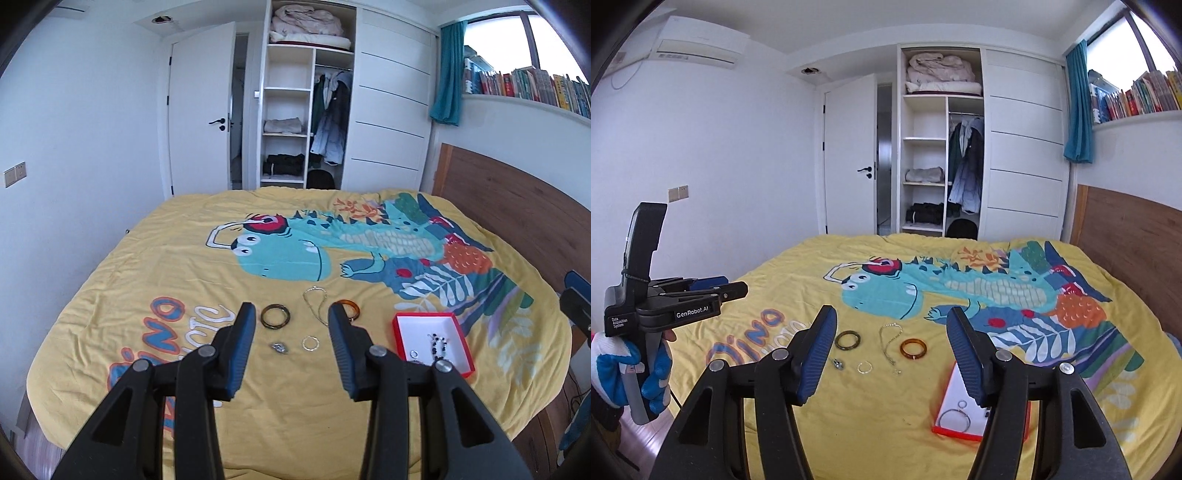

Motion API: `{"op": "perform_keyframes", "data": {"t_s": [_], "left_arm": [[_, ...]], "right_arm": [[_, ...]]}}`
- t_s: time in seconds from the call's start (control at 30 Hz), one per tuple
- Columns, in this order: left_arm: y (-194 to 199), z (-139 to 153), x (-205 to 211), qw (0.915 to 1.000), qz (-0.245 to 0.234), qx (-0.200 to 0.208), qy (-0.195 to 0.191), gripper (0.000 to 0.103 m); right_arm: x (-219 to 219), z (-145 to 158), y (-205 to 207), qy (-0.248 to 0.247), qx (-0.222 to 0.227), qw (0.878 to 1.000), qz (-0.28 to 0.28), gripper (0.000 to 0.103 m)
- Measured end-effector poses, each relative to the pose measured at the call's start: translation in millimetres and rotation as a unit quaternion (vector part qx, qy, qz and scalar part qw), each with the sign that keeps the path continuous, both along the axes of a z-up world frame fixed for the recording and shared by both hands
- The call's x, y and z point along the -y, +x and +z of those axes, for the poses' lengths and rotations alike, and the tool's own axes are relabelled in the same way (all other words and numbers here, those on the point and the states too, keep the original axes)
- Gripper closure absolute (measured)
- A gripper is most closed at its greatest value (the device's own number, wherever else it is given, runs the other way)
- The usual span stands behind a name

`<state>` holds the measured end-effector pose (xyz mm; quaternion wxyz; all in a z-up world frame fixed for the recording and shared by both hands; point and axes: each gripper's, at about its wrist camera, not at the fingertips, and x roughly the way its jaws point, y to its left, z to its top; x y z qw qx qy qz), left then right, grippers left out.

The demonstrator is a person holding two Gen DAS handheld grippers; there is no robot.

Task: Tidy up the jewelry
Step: 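Withdraw both tools from the red box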

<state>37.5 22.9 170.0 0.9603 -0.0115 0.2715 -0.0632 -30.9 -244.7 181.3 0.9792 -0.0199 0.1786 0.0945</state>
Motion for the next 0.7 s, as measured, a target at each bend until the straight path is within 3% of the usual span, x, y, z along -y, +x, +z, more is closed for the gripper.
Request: {"op": "perform_keyframes", "data": {"t_s": [0.4, 0.7], "left_arm": [[17, -22, -25, 0.9992, 0.024, -0.026, -0.017, 0.063], [38, -51, -27, 0.9979, 0.052, -0.038, 0.009, 0.063]], "right_arm": [[-3, -14, 19, 0.008, -0.011, 1.0, 0.006, 0.042], [-10, -45, 45, 0.013, -0.037, 0.999, 0.01, 0.042]]}}
